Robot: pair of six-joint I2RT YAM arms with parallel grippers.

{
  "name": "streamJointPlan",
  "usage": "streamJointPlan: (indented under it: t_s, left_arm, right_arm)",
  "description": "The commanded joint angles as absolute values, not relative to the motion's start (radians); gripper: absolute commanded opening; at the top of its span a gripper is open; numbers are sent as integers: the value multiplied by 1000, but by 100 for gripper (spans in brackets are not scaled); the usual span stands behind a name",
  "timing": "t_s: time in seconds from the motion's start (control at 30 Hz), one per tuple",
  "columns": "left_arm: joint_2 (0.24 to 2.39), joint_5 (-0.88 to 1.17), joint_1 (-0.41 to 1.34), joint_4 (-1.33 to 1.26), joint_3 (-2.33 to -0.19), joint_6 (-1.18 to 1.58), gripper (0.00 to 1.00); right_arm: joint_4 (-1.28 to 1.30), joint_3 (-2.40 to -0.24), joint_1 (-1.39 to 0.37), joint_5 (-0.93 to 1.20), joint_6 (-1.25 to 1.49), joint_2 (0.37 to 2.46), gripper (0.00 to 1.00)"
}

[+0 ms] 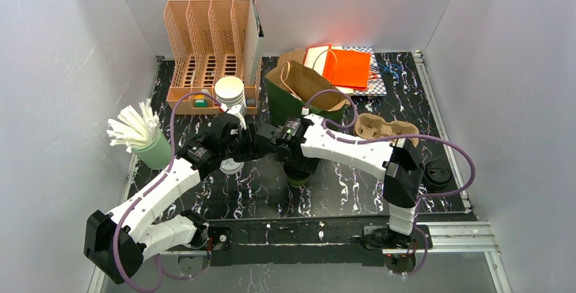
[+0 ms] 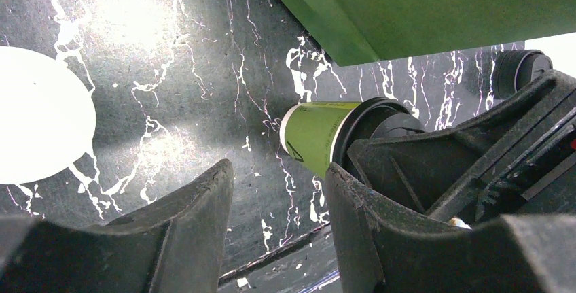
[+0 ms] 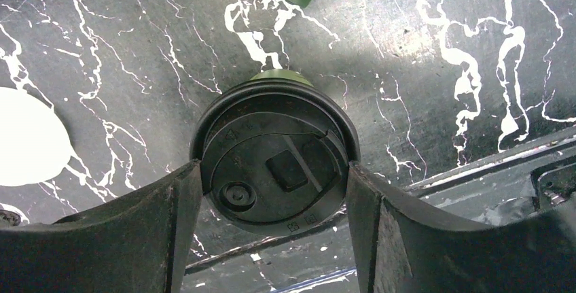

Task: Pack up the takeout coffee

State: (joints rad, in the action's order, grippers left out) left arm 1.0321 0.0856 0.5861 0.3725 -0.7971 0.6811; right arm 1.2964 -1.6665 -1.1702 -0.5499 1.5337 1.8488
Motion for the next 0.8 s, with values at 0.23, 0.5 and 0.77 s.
streamJointPlan:
  t_s: [0.23, 0.5, 0.77]
  left_arm:
    - [1013, 36, 581, 400, -825, 654, 50]
    - [988, -54, 580, 504, -909, 616, 50]
    - [875, -319, 580, 658, -1058, 622, 50]
  right_arm:
    - [1044, -1659, -1168, -438, 1093, 1681, 75]
    - [623, -1515, -1167, -229, 712, 1426, 67]
    - [473, -1612, -1167, -260, 418, 1350, 64]
